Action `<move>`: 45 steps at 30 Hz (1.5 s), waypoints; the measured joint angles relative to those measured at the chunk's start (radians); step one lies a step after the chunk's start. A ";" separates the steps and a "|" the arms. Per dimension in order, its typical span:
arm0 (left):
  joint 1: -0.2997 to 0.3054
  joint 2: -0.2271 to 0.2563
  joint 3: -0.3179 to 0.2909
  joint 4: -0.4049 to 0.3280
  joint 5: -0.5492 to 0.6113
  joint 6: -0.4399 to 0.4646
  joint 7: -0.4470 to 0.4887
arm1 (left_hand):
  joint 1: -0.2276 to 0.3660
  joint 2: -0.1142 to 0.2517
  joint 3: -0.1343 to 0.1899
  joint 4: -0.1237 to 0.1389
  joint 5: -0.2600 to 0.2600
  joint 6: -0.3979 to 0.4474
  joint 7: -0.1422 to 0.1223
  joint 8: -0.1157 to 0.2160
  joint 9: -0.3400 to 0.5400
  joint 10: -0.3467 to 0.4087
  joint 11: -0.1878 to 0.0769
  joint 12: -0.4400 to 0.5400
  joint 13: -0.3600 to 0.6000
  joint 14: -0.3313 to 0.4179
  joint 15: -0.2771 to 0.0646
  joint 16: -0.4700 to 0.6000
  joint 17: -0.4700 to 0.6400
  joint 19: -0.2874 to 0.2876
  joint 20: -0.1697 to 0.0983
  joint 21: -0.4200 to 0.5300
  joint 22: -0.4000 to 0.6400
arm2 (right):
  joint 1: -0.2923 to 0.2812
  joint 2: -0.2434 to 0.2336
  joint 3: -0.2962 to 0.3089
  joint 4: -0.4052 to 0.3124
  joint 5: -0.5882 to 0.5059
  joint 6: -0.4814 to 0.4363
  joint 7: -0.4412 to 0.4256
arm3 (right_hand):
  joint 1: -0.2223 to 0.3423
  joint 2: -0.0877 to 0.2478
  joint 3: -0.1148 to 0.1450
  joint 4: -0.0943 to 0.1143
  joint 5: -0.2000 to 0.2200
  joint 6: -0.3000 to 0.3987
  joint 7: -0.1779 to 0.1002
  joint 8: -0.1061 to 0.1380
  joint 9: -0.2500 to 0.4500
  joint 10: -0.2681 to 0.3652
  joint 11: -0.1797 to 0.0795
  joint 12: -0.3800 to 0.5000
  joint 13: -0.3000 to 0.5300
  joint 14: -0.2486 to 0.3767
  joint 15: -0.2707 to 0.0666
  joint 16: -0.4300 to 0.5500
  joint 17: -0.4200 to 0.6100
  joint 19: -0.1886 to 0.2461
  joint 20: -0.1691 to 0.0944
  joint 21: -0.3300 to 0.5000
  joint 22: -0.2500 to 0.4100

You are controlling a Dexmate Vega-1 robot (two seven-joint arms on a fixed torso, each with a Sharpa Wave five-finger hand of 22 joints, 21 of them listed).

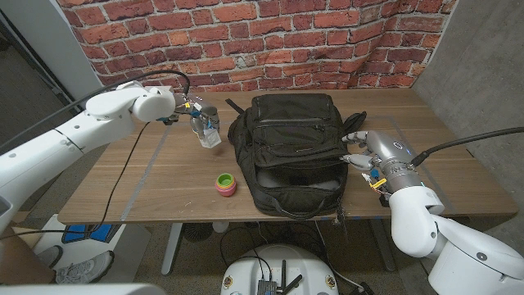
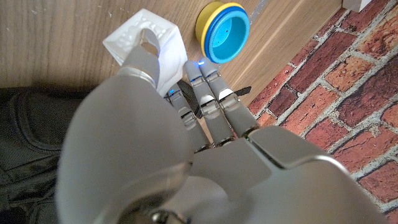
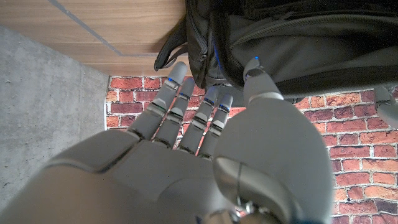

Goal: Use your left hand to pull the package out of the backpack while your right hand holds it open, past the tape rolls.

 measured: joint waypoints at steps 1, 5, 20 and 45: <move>-0.001 -0.001 0.002 0.000 0.003 0.000 0.000 | 0.000 0.000 0.000 0.000 0.000 -0.003 0.000 0.000 0.000 -0.003 -0.003 0.000 0.000 -0.004 0.001 0.000 0.000 -0.004 0.001 0.000 0.000 | 0.000 0.000 0.001 -0.001 0.019 -0.009 0.004 | 0.009 -0.009 -0.004 -0.002 0.000 -0.019 0.001 0.000 0.000 -0.019 0.003 0.000 -0.003 -0.014 0.000 -0.005 -0.001 -0.009 0.000 -0.007 0.000; -0.001 -0.001 0.006 0.001 0.014 -0.003 0.001 | 0.000 0.000 0.000 0.000 0.000 -0.007 -0.004 0.000 0.000 -0.005 -0.005 0.000 0.000 -0.007 0.004 -0.008 -0.007 -0.005 0.002 0.000 0.000 | 0.002 -0.017 0.028 -0.018 0.069 -0.028 0.014 | 0.025 -0.025 -0.015 0.000 0.000 -0.091 0.001 0.000 -0.002 -0.101 0.015 0.000 -0.013 -0.071 0.002 -0.027 -0.015 -0.041 0.002 -0.034 -0.001; 0.014 0.000 0.013 -0.003 0.052 -0.002 0.018 | -0.024 0.013 0.000 0.000 -0.002 -0.022 -0.008 -0.008 0.000 -0.015 -0.015 -0.008 0.000 -0.029 0.011 -0.008 -0.008 -0.021 0.007 -0.008 -0.005 | -0.030 -0.073 0.211 -0.061 0.327 -0.060 0.077 | 0.073 -0.046 -0.021 0.005 -0.008 -0.305 -0.001 -0.004 -0.007 -0.369 0.054 -0.007 -0.032 -0.240 0.007 -0.078 -0.069 -0.149 0.042 -0.142 -0.004; 0.038 0.000 0.014 -0.009 0.090 0.005 0.043 | -0.048 0.024 0.000 0.000 0.000 -0.043 -0.011 -0.012 -0.003 -0.034 -0.016 -0.011 0.009 -0.052 0.013 -0.008 -0.007 -0.030 0.009 -0.016 -0.005 | 0.122 -0.254 0.390 -0.037 1.120 -0.066 -0.482 | 0.106 -0.037 -0.021 0.005 -0.008 -0.330 0.002 0.004 -0.007 -0.398 0.057 -0.003 -0.036 -0.290 0.006 -0.082 -0.099 -0.195 0.050 -0.196 -0.004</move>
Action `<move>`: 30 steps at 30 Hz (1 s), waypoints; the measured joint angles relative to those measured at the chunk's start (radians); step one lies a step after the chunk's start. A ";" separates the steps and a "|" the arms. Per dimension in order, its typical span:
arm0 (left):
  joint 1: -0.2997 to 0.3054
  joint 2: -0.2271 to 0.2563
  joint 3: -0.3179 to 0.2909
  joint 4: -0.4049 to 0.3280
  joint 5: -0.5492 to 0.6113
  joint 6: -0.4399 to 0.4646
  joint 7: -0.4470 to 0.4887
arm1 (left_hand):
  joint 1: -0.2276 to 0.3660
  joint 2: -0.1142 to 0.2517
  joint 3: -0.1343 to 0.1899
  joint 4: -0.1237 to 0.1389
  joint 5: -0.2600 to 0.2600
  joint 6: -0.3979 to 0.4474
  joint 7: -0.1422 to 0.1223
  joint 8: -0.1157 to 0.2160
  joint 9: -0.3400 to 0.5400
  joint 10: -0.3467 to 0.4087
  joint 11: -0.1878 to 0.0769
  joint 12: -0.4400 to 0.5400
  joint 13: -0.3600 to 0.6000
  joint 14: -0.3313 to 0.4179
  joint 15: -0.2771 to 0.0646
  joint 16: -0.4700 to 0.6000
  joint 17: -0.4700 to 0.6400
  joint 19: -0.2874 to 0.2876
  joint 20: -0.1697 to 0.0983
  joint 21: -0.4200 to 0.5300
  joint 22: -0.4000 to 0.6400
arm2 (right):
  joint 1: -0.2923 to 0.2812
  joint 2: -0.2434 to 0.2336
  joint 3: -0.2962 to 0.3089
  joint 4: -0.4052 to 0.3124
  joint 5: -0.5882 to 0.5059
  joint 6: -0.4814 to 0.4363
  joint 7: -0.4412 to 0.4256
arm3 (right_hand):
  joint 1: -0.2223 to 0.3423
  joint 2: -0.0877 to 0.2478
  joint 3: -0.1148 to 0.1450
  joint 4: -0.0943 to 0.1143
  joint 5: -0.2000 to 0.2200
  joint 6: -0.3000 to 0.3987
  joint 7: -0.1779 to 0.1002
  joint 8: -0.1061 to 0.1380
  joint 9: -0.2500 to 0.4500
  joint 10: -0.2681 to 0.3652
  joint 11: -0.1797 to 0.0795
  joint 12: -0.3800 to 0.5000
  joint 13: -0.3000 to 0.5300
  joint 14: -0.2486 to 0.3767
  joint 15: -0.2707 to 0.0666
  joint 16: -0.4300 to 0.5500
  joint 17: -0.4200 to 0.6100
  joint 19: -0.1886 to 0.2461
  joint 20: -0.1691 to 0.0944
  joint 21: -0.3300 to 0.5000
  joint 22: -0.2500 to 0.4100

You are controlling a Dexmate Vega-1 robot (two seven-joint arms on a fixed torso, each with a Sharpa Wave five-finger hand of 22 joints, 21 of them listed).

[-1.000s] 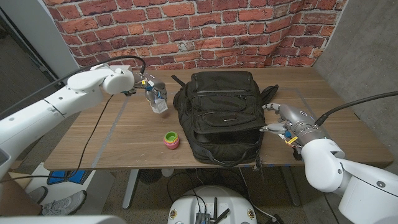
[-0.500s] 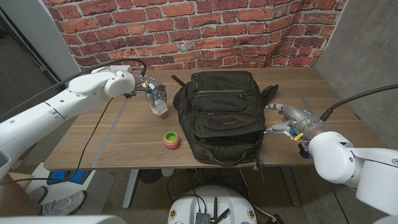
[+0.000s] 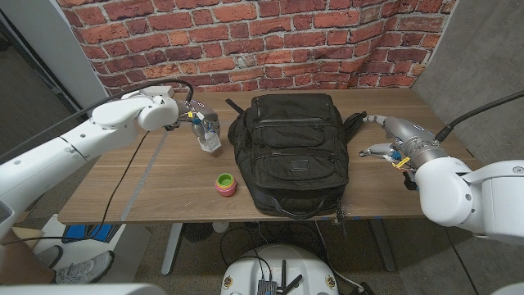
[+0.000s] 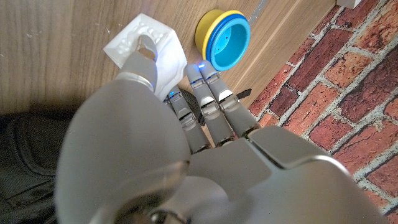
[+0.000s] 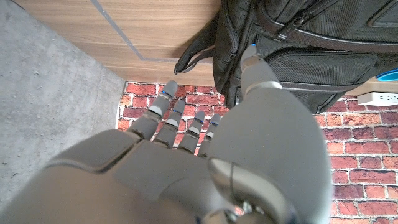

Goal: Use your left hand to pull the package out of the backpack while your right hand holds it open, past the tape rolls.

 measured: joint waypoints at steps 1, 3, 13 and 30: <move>0.000 0.000 0.000 0.000 0.001 0.000 0.001 | 0.000 0.000 0.000 0.000 0.000 0.000 0.000 0.000 0.000 0.000 0.000 0.000 0.000 -0.002 0.001 0.000 0.000 0.000 0.000 0.000 0.000 | -0.004 -0.004 0.012 0.002 0.038 0.000 -0.019 | 0.003 0.003 0.000 0.000 0.000 0.000 0.000 0.000 0.000 0.000 0.000 0.004 0.000 0.000 0.000 0.000 0.000 0.000 0.000 0.000 0.000; 0.000 -0.001 0.000 0.001 0.002 0.000 0.003 | -0.014 -0.001 0.000 0.000 0.000 0.000 0.000 0.000 0.000 -0.003 0.001 0.000 0.000 -0.003 0.003 0.000 0.000 -0.004 0.004 0.000 0.000 | -0.012 -0.008 0.026 0.005 0.103 0.000 -0.044 | 0.003 0.003 0.000 0.000 0.000 0.000 0.000 0.000 0.000 0.000 0.000 0.004 0.000 0.000 0.000 0.000 0.000 0.000 0.000 0.000 0.000; 0.004 -0.005 0.004 0.009 0.021 -0.004 0.028 | -0.019 -0.001 0.000 0.000 0.000 -0.002 -0.002 -0.003 0.000 -0.006 0.001 0.000 0.000 -0.003 0.003 0.000 0.000 -0.009 0.002 -0.008 0.000 | -0.036 -0.010 0.053 0.021 0.246 -0.001 -0.110 | -0.027 0.018 -0.013 0.026 0.000 0.000 0.000 0.000 0.000 0.000 0.000 0.008 -0.005 0.000 0.000 0.000 -0.009 0.000 0.000 -0.015 0.000; 0.013 -0.021 0.029 0.020 0.084 0.002 0.052 | -0.063 -0.022 0.000 0.009 0.000 -0.107 -0.024 -0.008 -0.005 -0.115 0.001 -0.004 -0.003 -0.116 0.030 -0.015 -0.004 -0.082 0.013 -0.057 -0.009 | -0.033 0.010 0.017 0.049 0.082 0.009 0.011 | -0.064 0.032 -0.021 0.034 0.000 0.000 0.000 0.007 0.000 0.004 0.004 0.008 -0.005 0.000 0.000 0.005 -0.018 0.008 0.000 -0.023 0.000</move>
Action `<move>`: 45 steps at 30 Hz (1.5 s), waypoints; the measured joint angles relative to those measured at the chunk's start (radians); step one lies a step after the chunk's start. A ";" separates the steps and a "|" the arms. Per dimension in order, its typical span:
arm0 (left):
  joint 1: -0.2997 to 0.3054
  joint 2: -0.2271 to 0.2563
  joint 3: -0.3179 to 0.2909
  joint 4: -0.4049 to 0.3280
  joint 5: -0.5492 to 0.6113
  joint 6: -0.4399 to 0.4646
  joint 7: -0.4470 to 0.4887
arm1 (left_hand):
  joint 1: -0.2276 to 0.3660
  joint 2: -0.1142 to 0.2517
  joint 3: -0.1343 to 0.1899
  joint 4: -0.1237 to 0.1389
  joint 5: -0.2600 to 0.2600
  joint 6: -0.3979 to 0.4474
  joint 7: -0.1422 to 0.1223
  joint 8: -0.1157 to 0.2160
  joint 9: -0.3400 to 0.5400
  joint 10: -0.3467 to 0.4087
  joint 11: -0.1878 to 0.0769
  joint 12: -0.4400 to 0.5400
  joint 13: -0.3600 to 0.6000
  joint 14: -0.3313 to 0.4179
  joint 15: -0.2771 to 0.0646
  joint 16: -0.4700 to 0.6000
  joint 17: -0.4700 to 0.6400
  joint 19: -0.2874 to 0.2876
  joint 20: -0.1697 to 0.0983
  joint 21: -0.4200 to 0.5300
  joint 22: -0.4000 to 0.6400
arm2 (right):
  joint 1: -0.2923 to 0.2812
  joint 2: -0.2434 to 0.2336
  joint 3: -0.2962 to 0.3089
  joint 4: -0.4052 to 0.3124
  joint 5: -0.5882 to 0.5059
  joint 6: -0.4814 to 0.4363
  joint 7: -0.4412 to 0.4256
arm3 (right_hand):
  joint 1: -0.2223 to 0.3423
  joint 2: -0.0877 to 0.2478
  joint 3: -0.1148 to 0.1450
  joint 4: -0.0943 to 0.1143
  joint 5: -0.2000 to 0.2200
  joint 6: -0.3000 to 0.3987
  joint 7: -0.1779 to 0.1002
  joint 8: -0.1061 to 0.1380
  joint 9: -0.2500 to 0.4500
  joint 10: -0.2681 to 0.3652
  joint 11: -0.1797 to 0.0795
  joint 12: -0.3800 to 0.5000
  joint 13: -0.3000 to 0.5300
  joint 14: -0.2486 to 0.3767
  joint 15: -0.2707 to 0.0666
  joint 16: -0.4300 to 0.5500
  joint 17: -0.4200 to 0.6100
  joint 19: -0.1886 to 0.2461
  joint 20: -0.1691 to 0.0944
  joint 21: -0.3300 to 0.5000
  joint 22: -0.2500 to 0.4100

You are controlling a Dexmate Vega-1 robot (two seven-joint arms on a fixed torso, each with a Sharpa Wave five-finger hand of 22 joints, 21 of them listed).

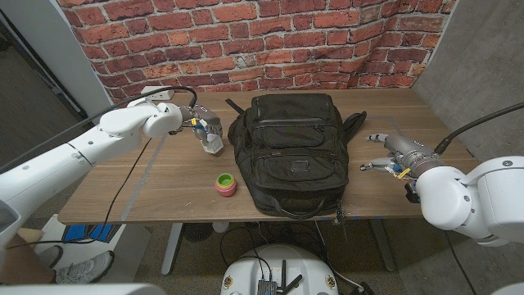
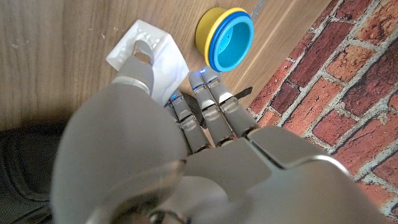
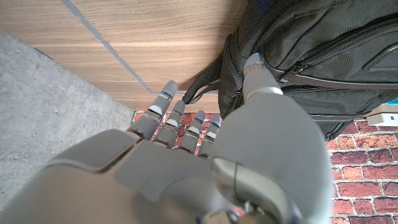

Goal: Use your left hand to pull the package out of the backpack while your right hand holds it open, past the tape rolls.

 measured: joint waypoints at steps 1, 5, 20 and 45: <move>-0.001 -0.001 0.002 0.001 0.002 0.000 -0.004 | -0.007 -0.001 0.000 0.000 0.000 -0.010 -0.006 0.000 0.000 -0.013 0.001 -0.001 0.000 -0.009 0.004 0.000 -0.001 -0.004 0.002 -0.004 0.000 | 0.002 0.001 -0.004 0.001 -0.013 0.001 0.010 | -0.001 0.001 0.000 0.000 0.000 0.000 0.000 0.000 0.000 0.000 0.000 0.000 0.000 0.000 0.000 0.000 0.000 0.000 0.000 0.000 0.000; -0.009 -0.006 0.009 0.004 0.006 -0.003 -0.022 | -0.021 -0.016 -0.016 0.001 0.001 -0.056 -0.019 0.000 0.000 -0.071 0.002 -0.004 -0.005 -0.065 0.011 0.000 -0.004 -0.019 0.001 -0.016 -0.005 | 0.012 0.007 -0.023 0.008 -0.080 0.006 0.062 | -0.001 0.001 0.000 0.000 0.000 0.000 0.000 0.000 0.000 0.000 0.000 0.000 0.000 0.000 0.000 0.008 0.000 0.005 -0.005 0.000 0.000; -0.029 -0.016 0.020 0.006 0.005 -0.008 -0.079 | -0.098 -0.066 -0.074 0.017 -0.003 -0.179 -0.051 0.001 -0.005 -0.258 0.009 -0.008 -0.015 -0.217 0.027 0.000 -0.009 -0.096 0.011 -0.049 -0.009 | 0.023 0.020 -0.061 0.032 -0.265 0.037 0.207 | -0.005 0.005 0.000 0.000 0.000 0.004 0.004 0.004 0.000 0.000 0.000 0.000 0.000 0.004 0.003 0.008 -0.009 0.011 0.000 -0.008 0.000; -0.001 -0.014 -0.051 -0.039 -0.142 0.107 -0.072 | -0.210 -0.033 -0.103 0.054 -0.005 -0.230 -0.035 0.001 -0.004 -0.331 0.046 -0.008 -0.014 -0.287 0.031 0.000 -0.009 -0.123 0.011 -0.051 -0.009 | -0.057 0.002 -0.014 0.141 -0.472 0.243 0.359 | -0.109 0.036 -0.032 0.040 0.000 -0.002 0.020 0.004 0.000 0.018 0.018 0.008 0.000 0.018 0.000 0.023 -0.018 0.057 -0.015 -0.024 0.000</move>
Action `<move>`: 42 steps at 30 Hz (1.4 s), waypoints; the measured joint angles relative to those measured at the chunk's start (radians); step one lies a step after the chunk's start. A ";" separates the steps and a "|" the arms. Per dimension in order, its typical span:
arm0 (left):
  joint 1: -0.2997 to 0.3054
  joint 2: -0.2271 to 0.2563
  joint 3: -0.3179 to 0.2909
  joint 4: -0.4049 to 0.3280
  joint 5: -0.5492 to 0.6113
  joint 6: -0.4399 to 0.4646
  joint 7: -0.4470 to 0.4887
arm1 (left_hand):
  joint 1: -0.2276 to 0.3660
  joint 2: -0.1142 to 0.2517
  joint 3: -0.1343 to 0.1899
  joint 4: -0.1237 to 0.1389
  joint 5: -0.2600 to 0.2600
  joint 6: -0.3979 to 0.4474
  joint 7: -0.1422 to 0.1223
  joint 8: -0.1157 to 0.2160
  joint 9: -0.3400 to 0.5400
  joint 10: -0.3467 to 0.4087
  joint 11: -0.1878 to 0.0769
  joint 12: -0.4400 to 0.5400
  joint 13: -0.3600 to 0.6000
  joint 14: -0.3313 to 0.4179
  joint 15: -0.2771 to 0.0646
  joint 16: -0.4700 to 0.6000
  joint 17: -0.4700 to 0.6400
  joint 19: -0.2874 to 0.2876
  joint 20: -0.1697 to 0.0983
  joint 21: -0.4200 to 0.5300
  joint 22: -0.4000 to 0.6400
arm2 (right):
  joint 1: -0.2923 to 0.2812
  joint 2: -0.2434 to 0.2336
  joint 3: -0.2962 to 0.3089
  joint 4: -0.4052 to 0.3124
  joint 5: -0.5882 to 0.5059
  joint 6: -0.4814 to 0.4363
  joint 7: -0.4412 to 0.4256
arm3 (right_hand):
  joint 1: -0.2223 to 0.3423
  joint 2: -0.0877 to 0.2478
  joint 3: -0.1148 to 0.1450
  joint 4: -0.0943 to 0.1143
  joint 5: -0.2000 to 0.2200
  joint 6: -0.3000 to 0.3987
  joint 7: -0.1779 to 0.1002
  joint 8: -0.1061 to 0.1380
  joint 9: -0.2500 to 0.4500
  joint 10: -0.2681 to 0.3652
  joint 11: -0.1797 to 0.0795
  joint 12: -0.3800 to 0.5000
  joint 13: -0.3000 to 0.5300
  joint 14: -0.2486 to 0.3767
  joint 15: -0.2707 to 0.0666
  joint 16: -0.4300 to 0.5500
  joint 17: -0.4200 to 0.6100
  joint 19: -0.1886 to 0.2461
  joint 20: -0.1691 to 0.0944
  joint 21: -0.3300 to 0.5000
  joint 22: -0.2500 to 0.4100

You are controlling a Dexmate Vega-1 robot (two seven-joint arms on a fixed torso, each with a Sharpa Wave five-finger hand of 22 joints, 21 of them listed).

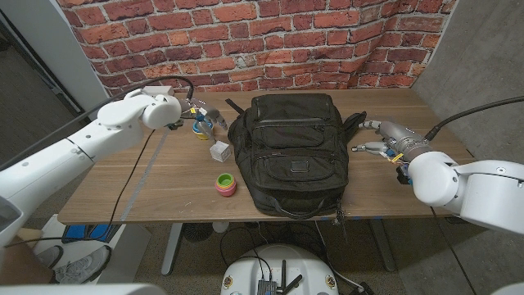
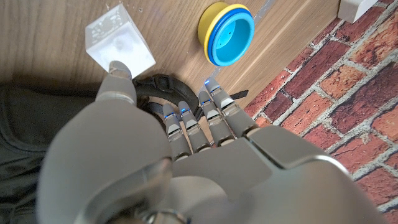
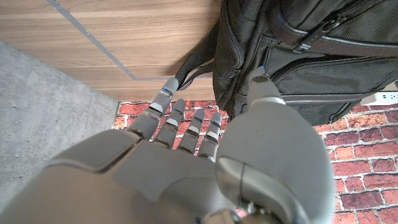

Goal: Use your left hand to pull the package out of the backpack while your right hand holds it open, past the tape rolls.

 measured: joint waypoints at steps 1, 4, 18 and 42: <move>0.003 0.001 -0.005 -0.005 0.000 0.000 0.000 | -0.002 0.002 0.002 0.002 0.000 0.000 0.000 0.000 0.000 0.000 0.000 0.000 0.000 0.000 0.000 0.000 0.000 0.000 0.000 0.000 0.000 | 0.000 0.000 0.000 0.000 -0.010 0.020 0.008 | -0.006 0.005 -0.003 0.003 0.000 0.000 0.000 0.000 0.000 0.000 0.000 0.000 0.000 0.000 0.000 0.000 0.000 0.001 0.001 0.000 0.000; 0.011 0.002 -0.015 -0.017 -0.029 0.038 0.001 | -0.010 0.010 0.004 0.004 0.000 0.000 0.000 0.000 0.000 0.000 0.000 0.000 0.000 0.000 0.000 0.000 0.000 -0.004 0.004 0.000 0.000 | -0.030 -0.001 0.029 0.032 -0.033 0.067 0.030 | -0.021 0.005 -0.007 0.007 0.000 0.005 0.005 0.000 0.000 0.006 0.006 0.000 0.000 0.005 0.005 0.000 0.000 0.006 -0.001 -0.004 0.000; 0.044 0.004 -0.050 -0.069 -0.144 0.189 0.026 | -0.052 0.052 0.010 0.027 0.000 -0.004 0.011 0.000 0.000 0.003 0.003 0.005 0.000 0.000 0.000 0.005 0.003 -0.005 0.005 0.000 0.000 | -0.113 0.043 0.120 0.147 -0.126 0.243 0.117 | -0.079 0.019 -0.023 0.032 0.000 0.014 0.022 0.000 -0.005 0.023 0.016 0.008 0.000 0.023 -0.002 0.013 -0.005 0.027 -0.008 -0.015 0.000; 0.137 -0.009 -0.099 -0.155 -0.362 0.445 0.216 | -0.098 0.098 0.024 0.049 0.005 -0.011 0.040 0.000 0.000 -0.022 0.038 0.005 0.000 -0.015 0.004 0.005 0.002 -0.005 0.005 0.000 0.000 | -0.171 0.206 0.200 0.346 -0.268 0.562 0.265 | -0.132 0.042 -0.037 0.051 0.000 0.011 0.036 0.000 -0.005 0.032 0.025 0.008 0.000 0.029 0.003 0.017 -0.005 0.038 -0.019 -0.027 0.000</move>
